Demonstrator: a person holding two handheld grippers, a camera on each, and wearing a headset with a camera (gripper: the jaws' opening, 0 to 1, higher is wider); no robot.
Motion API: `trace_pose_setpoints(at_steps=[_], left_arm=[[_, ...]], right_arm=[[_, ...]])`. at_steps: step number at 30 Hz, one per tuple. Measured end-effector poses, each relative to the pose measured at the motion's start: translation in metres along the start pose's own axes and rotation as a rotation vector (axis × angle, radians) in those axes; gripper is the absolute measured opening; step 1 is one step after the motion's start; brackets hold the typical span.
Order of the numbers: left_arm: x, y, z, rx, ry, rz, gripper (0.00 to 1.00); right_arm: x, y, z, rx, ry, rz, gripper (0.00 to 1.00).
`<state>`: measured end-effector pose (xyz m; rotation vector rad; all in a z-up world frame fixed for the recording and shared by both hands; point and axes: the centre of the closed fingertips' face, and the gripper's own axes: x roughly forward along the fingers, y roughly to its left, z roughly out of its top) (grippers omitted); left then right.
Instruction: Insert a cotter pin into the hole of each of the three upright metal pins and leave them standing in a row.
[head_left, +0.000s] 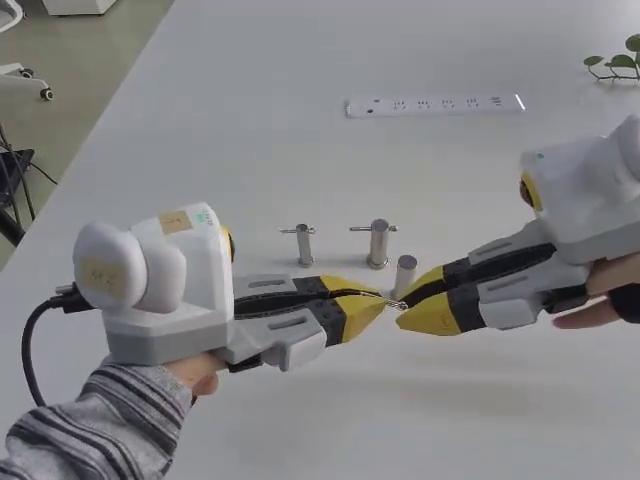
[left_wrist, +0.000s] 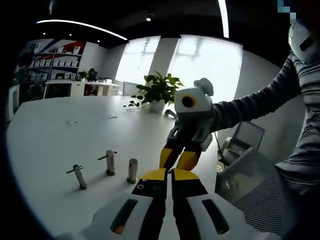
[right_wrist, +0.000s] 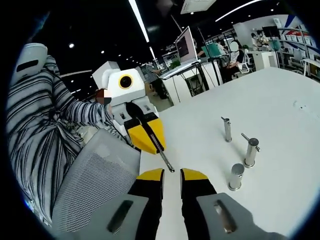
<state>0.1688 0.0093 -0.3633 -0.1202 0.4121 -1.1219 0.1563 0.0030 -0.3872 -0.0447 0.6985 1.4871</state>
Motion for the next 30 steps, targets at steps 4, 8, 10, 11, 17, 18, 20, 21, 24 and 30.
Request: trace_pose_setpoints(at_steps=[4, 8, 10, 11, 17, 18, 20, 21, 24, 30], left_arm=[[0.0, -0.004, 0.002, -0.026, -0.02, -0.02, 0.0], [0.001, -0.005, 0.001, -0.029, -0.015, -0.019, 0.0], [0.001, -0.005, -0.001, -0.034, -0.012, -0.021, 0.0], [0.001, -0.005, -0.001, -0.034, -0.01, -0.021, 0.0], [0.002, -0.006, -0.005, -0.044, 0.0, -0.021, 0.0], [0.002, -0.006, -0.005, -0.041, 0.001, -0.023, 0.0], [0.003, -0.007, -0.005, -0.035, 0.002, -0.024, 0.0], [0.003, -0.007, -0.005, -0.03, 0.003, -0.025, 0.0], [0.005, -0.006, -0.006, -0.034, 0.006, -0.017, 0.0], [0.009, 0.005, -0.006, -0.026, 0.006, 0.023, 0.04]], right_arm=[[0.002, 0.003, 0.003, 0.001, -0.015, 0.007, 0.04], [0.003, 0.006, 0.005, -0.004, -0.022, 0.016, 0.01], [0.003, 0.006, 0.004, -0.02, -0.014, 0.012, 0.01], [0.003, 0.006, 0.003, -0.023, -0.01, 0.01, 0.01], [0.001, 0.005, 0.0, -0.13, 0.038, -0.004, 0.0], [0.001, 0.006, 0.0, -0.142, 0.05, -0.003, 0.0], [0.001, 0.006, 0.0, -0.168, 0.06, -0.005, 0.0], [0.0, 0.006, -0.001, -0.181, 0.067, -0.004, 0.0], [-0.001, 0.004, -0.002, -0.262, 0.108, -0.018, 0.0], [-0.004, -0.005, -0.005, -0.353, 0.162, -0.062, 0.0]])
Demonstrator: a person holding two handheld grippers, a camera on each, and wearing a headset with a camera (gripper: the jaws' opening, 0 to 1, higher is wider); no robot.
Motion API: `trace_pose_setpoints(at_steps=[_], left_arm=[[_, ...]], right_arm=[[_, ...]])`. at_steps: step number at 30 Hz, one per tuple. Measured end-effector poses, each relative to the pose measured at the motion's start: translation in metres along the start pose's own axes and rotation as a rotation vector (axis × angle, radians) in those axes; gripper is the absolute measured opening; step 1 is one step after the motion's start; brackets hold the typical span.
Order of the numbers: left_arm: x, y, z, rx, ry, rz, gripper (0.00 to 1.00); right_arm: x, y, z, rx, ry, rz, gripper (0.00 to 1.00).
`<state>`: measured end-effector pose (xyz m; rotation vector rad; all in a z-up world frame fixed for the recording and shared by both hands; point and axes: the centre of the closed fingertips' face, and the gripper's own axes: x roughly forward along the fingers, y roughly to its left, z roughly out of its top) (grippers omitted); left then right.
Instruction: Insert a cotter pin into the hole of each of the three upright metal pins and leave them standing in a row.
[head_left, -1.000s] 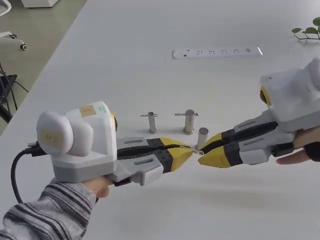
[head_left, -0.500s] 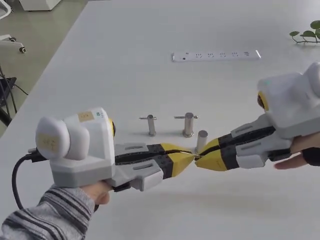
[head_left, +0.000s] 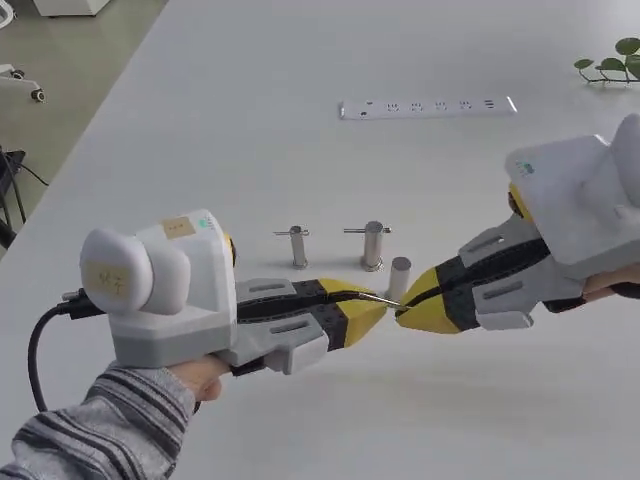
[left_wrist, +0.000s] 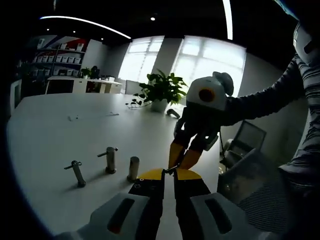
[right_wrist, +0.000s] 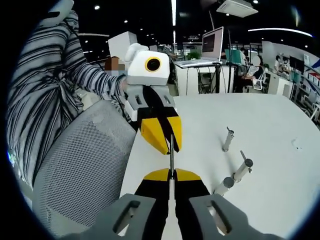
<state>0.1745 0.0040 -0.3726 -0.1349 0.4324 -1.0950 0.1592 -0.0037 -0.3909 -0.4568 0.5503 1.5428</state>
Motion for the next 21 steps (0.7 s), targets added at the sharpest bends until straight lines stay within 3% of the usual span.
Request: trace_pose_setpoints(at_steps=[4, 9, 10, 15, 21], left_arm=[[0.003, 0.007, 0.0, -0.004, 0.003, 0.049, 0.15], [0.005, 0.018, 0.003, 0.02, -0.014, 0.123, 0.22], [0.006, 0.024, 0.003, 0.043, -0.017, 0.157, 0.24], [0.013, 0.032, -0.001, 0.108, 0.003, 0.226, 0.31], [0.025, 0.041, -0.01, 0.118, 0.021, 0.274, 0.35]], right_arm=[[-0.005, -0.011, -0.009, -0.018, 0.038, -0.038, 0.0], [-0.015, -0.032, -0.027, 0.001, 0.098, -0.103, 0.0], [-0.017, -0.035, -0.032, 0.003, 0.109, -0.11, 0.0], [-0.023, -0.046, -0.044, 0.001, 0.141, -0.134, 0.0], [-0.028, -0.058, -0.06, -0.015, 0.196, -0.145, 0.0]])
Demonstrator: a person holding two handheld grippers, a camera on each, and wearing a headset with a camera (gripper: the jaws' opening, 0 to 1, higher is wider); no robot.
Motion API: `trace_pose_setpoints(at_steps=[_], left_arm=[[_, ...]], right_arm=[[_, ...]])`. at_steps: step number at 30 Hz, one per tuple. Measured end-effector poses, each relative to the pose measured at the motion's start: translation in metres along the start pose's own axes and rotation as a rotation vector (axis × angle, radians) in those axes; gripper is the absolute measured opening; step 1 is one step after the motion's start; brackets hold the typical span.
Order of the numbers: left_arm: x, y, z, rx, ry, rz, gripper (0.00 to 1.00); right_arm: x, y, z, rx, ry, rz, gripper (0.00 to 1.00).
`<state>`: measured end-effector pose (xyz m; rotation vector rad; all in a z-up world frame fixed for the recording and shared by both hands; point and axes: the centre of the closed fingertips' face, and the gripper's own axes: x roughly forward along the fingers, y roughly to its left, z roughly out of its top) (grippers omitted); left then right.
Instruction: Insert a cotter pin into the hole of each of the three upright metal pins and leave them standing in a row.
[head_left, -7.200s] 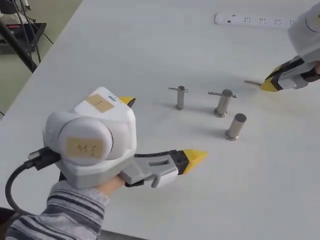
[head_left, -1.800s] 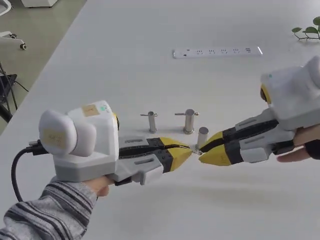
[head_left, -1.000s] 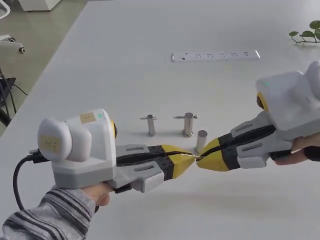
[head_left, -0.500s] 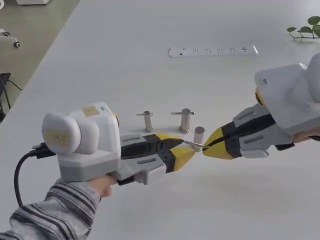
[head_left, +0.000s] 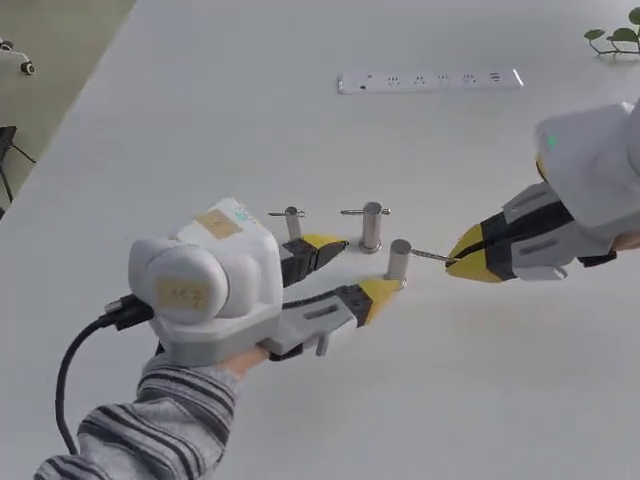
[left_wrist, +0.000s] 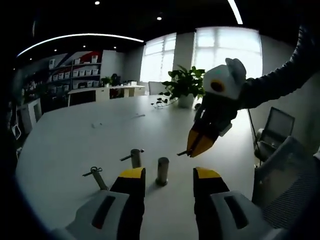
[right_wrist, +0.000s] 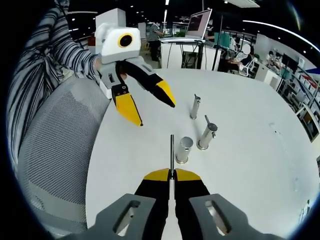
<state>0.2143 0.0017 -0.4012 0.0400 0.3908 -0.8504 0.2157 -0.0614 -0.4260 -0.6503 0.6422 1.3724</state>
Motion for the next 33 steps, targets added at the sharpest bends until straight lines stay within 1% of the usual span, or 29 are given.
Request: trace_pose_setpoints(at_steps=[3, 6, 8, 11, 14, 16, 19, 20, 23, 24, 25, 27, 30, 33], left_arm=[[0.008, 0.002, -0.006, -0.002, 0.018, 0.022, 0.35], [0.016, 0.005, -0.012, 0.009, 0.045, 0.046, 0.34], [0.021, 0.007, -0.014, 0.004, 0.051, 0.057, 0.33], [0.027, 0.007, -0.015, -0.001, 0.046, 0.055, 0.32], [0.035, 0.01, -0.02, 0.003, 0.064, 0.068, 0.3], [0.039, 0.011, -0.022, -0.001, 0.067, 0.073, 0.3], [0.046, 0.012, -0.026, -0.009, 0.08, 0.078, 0.29], [0.048, 0.013, -0.028, -0.009, 0.092, 0.079, 0.28], [0.053, 0.014, -0.031, -0.022, 0.096, 0.081, 0.27], [0.056, 0.014, -0.033, -0.036, 0.103, 0.083, 0.26], [0.058, 0.014, -0.034, -0.035, 0.107, 0.082, 0.26], [0.061, 0.013, -0.038, -0.004, 0.127, 0.082, 0.24], [0.066, 0.012, -0.042, -0.024, 0.137, 0.077, 0.23], [0.069, 0.013, -0.044, -0.007, 0.149, 0.082, 0.21]], right_arm=[[0.002, -0.004, -0.007, -0.012, 0.028, -0.004, 0.0], [0.004, -0.009, -0.014, -0.015, 0.049, -0.007, 0.0], [0.006, -0.012, -0.018, -0.025, 0.063, -0.009, 0.0], [0.007, -0.016, -0.021, -0.039, 0.078, -0.015, 0.0], [0.009, -0.019, -0.023, -0.05, 0.084, -0.015, 0.0], [0.011, -0.021, -0.024, -0.06, 0.089, -0.014, 0.0], [0.013, -0.022, -0.023, -0.068, 0.085, -0.006, 0.0], [0.013, -0.022, -0.023, -0.068, 0.084, -0.004, 0.0], [0.015, -0.022, -0.023, -0.073, 0.084, 0.001, 0.0], [0.015, -0.022, -0.023, -0.076, 0.085, 0.006, 0.0], [0.015, -0.023, -0.023, -0.079, 0.086, 0.005, 0.0], [0.016, -0.023, -0.023, -0.083, 0.089, 0.006, 0.0], [0.016, -0.024, -0.023, -0.081, 0.088, 0.007, 0.0], [0.016, -0.024, -0.022, -0.101, 0.096, 0.009, 0.0]])
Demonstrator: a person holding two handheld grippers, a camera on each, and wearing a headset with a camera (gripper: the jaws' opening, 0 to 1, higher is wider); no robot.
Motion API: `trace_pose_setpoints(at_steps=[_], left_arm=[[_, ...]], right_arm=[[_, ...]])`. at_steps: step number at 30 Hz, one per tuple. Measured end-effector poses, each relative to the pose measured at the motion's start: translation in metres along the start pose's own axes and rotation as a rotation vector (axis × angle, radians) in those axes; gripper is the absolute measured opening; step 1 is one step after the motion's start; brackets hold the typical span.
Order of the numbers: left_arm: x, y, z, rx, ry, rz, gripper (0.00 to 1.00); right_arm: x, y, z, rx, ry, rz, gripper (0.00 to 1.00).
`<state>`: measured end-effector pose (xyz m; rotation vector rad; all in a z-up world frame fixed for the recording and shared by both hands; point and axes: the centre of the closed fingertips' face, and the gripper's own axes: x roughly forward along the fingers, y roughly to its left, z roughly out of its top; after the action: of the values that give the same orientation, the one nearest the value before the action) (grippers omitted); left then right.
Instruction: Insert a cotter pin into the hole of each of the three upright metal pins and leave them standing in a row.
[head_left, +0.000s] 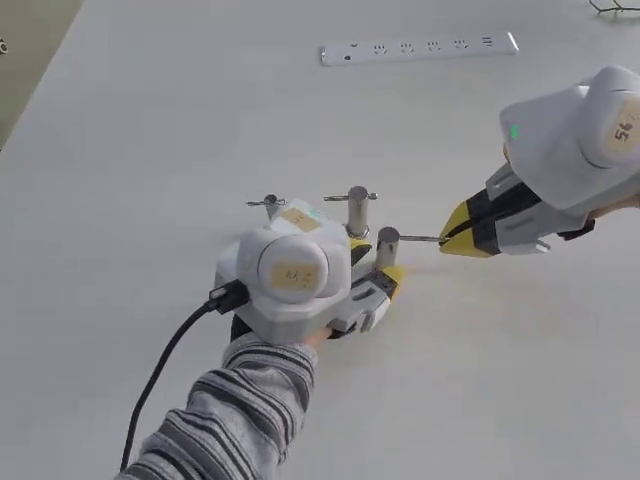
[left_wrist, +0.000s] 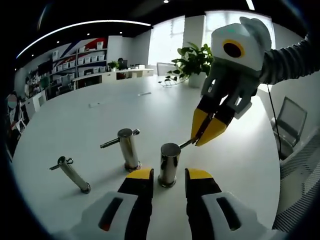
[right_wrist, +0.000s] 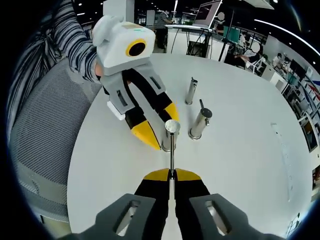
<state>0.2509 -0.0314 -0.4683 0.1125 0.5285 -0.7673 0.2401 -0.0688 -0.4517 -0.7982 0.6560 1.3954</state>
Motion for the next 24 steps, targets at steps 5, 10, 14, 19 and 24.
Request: trace_pose_setpoints(at_steps=[5, 10, 14, 19, 24], left_arm=[[0.0035, 0.0006, 0.0013, -0.022, -0.004, -0.003, 0.19], [0.0049, 0.0016, 0.005, -0.016, -0.016, 0.006, 0.16], [0.0064, 0.0018, 0.0025, -0.017, -0.007, 0.007, 0.14], [0.0077, 0.0015, 0.0012, -0.018, -0.002, 0.012, 0.11], [0.0089, 0.0023, 0.001, -0.009, 0.004, 0.008, 0.1]], right_arm=[[0.0015, -0.0018, 0.0004, -0.003, 0.005, 0.0, 0.0], [0.0028, -0.0016, 0.0017, -0.004, 0.003, 0.007, 0.0], [0.0022, -0.0025, 0.0046, -0.006, -0.004, 0.004, 0.0], [0.0026, -0.0029, 0.006, -0.014, -0.002, 0.005, 0.0], [0.006, -0.0036, 0.0102, -0.029, -0.006, 0.011, 0.0]])
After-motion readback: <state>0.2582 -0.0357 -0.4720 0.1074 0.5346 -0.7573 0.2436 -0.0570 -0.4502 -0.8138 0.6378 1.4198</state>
